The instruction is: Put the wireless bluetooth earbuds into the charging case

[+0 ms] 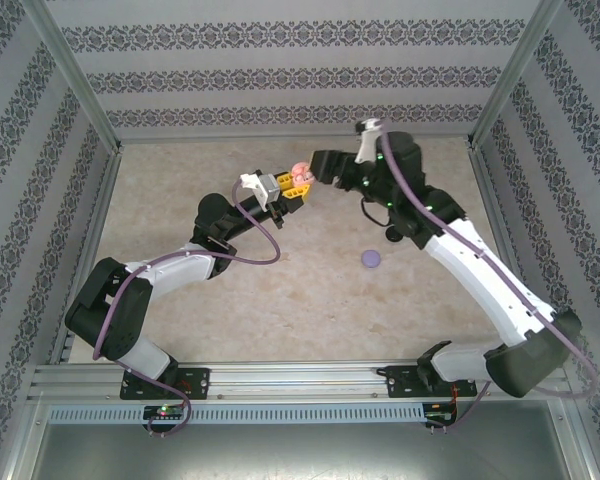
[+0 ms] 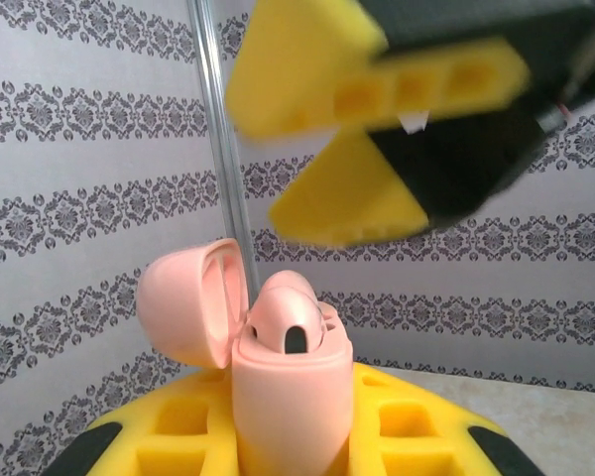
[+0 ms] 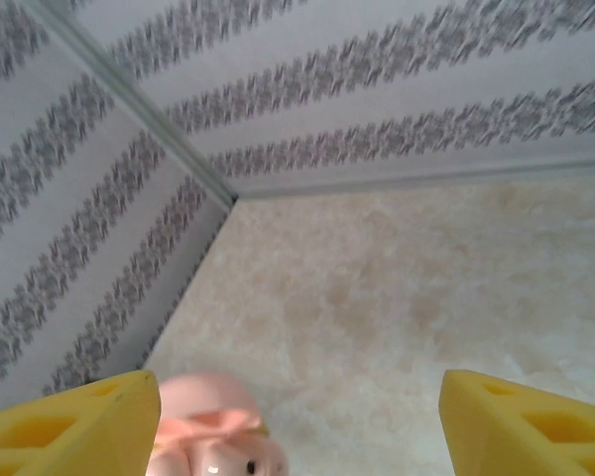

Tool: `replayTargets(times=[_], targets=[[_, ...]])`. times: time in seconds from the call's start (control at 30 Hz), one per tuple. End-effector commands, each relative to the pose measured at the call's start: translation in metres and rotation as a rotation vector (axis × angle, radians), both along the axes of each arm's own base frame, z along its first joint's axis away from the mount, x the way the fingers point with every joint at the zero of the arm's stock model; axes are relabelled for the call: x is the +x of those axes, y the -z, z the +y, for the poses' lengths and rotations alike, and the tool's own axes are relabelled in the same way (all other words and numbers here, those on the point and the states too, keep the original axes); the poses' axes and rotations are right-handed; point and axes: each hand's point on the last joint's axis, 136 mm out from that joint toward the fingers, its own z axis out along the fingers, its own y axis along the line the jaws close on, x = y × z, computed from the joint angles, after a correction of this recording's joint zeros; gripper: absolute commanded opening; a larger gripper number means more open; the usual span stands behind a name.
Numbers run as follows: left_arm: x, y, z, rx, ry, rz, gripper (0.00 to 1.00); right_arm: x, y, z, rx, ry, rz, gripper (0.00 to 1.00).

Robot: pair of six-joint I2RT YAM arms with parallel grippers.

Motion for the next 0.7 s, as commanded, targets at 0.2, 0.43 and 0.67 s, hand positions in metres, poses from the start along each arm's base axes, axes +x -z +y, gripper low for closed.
replayTargets(times=[0.2,0.43,0.67], targets=[[-0.011,-0.018,-0.006,-0.019,0.043,-0.060,0.00,-0.002,-0.008,-0.047,0.111,0.084,0.046,0.75],[-0.012,-0.003,-0.007,0.013,0.053,-0.027,0.00,0.011,0.044,-0.054,0.054,0.074,0.229,0.73],[-0.014,0.023,-0.012,0.050,0.090,0.032,0.00,0.024,0.066,-0.041,0.016,0.015,0.348,0.71]])
